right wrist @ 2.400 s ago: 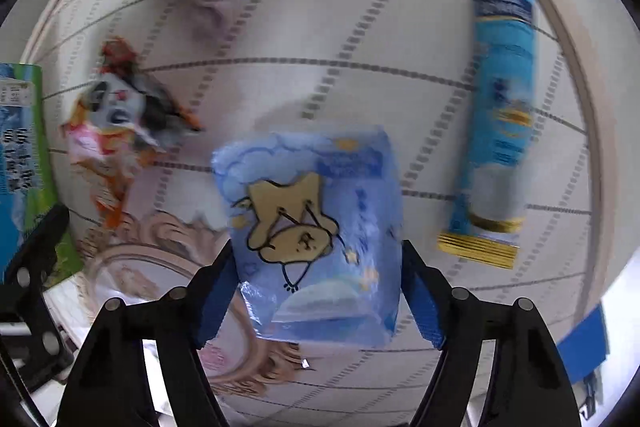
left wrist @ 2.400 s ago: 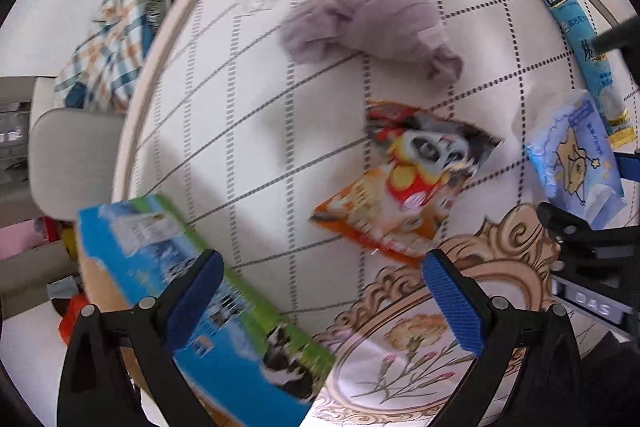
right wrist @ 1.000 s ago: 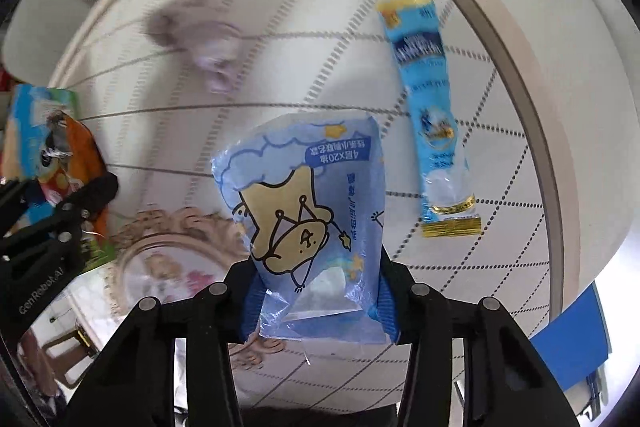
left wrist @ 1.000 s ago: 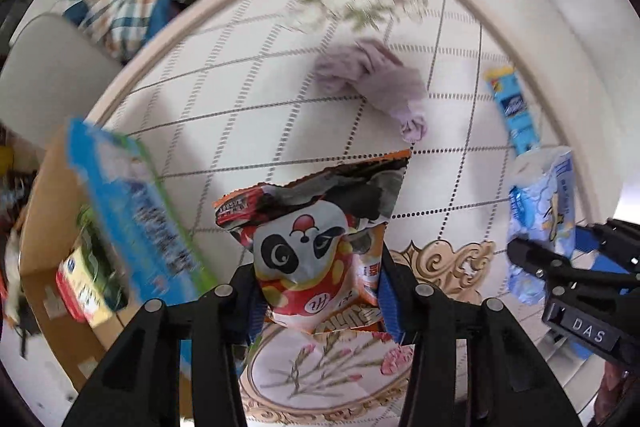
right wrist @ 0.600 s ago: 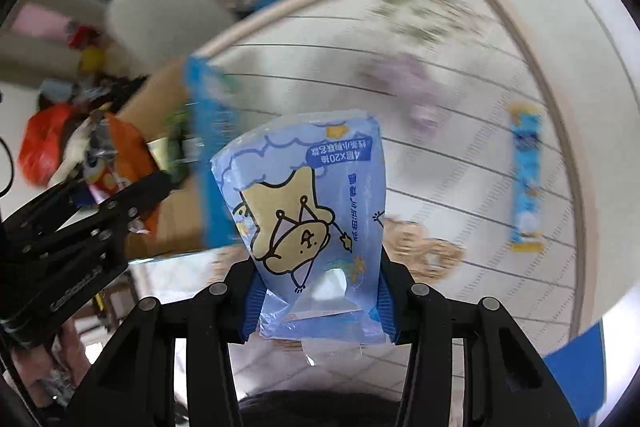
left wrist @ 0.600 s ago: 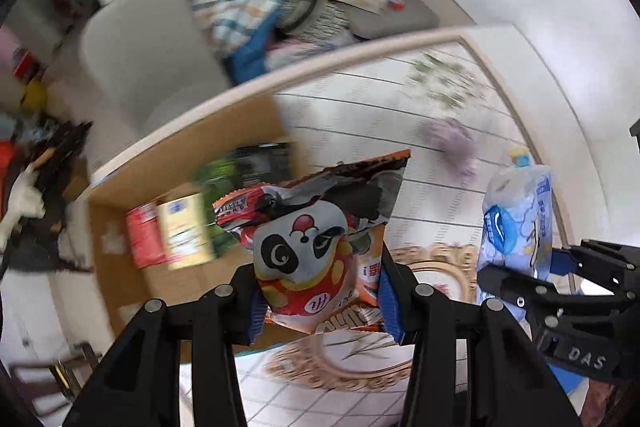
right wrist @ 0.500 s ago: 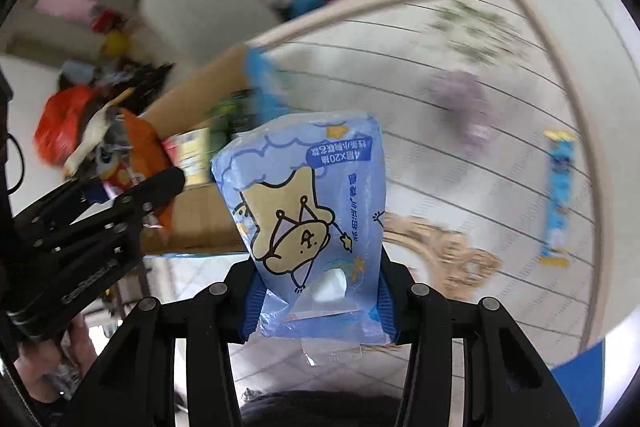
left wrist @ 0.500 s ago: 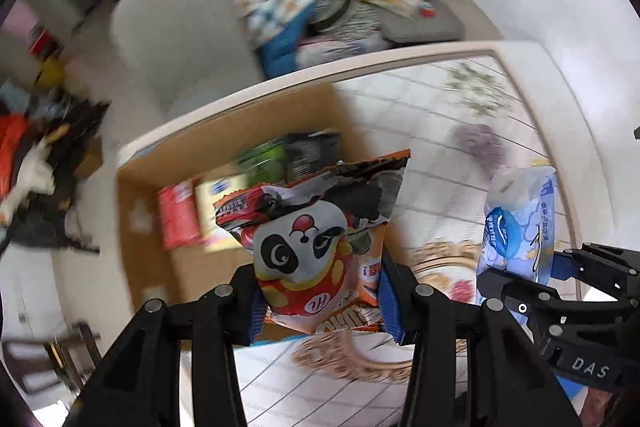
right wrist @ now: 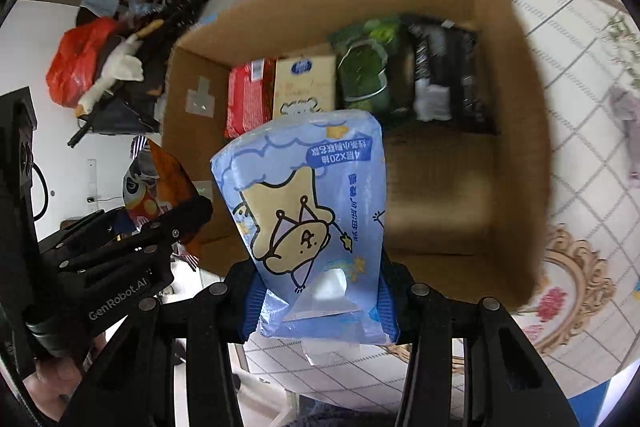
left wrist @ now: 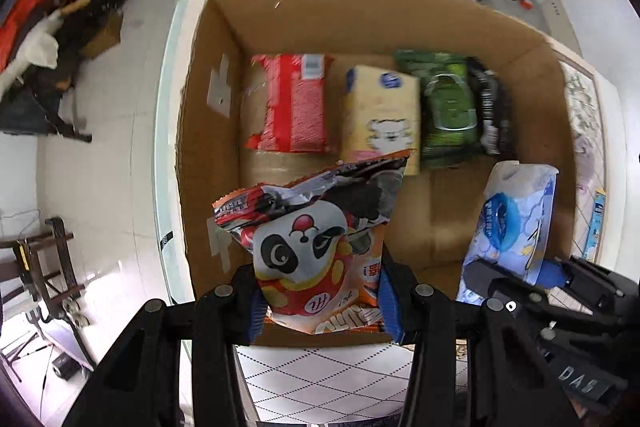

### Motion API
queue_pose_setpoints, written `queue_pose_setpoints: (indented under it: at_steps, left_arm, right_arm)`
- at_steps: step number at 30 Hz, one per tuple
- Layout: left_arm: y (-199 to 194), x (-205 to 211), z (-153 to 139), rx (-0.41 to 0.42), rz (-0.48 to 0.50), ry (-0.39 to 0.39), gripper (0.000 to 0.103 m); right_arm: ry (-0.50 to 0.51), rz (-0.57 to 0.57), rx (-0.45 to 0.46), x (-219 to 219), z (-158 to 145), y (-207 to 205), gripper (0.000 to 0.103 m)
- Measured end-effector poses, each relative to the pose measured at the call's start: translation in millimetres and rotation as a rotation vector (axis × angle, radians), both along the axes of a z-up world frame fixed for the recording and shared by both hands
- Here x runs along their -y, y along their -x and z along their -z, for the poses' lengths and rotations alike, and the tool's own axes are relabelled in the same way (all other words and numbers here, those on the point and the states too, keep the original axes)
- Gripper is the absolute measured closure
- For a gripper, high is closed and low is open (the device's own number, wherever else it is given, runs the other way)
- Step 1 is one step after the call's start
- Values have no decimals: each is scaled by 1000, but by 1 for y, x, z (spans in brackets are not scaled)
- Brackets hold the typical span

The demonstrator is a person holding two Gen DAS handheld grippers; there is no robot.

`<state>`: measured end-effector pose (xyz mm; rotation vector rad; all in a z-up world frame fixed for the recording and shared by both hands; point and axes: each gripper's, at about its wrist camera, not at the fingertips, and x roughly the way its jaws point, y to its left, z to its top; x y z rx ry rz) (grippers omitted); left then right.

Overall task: Organize soft objects
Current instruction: 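Carry both items into the box and open both tools to release them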

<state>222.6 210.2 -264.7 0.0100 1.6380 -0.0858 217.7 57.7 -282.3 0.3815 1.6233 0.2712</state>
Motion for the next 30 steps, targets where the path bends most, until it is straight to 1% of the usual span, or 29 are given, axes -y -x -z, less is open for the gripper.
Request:
queue_pose_setpoints:
  at_steps: [5,8,14,16,17,19,21,24,26,28,30]
  left_arm:
    - [-10,-4,30,-86,23,6,60]
    - [-15,-4,45,-114,38,-14,60]
    - [-15,-5,59,-150,73,-28,58]
    - [-15,-4,61,-162,84,-20,58]
    - [-13,-7,62,-171,85,-20,58]
    - [-13,-9,68,-185,82,-31,58]
    - [-11,-10,68,-188,77,-27,56]
    - [-14,-9,65,-184,62,-17,53]
    - [-17,-8,56,-174,53,-13,52]
    - [-16,-9,46,-158,50,-6,44]
    - [-16,-9,39,-141,52,-3,41]
  right_arm:
    - [20,-10,-42,-25,35,-7,54]
    - [42,-21,-56,-33,49,-8,54]
    - [49,-30,-79,-41,71,-7,54]
    - [50,-37,-88,-41,77,-6,53]
    - [46,-39,-92,-42,80,-7,50]
    - [34,-48,-102,-48,86,-8,49]
    - [25,-52,-104,-49,89,-7,37]
    - [27,-72,-99,-50,90,-4,30]
    - [33,-79,-95,-52,90,-1,21]
    - [37,-79,-90,-57,87,-1,21]
    - [46,-74,-86,-57,81,-3,21]
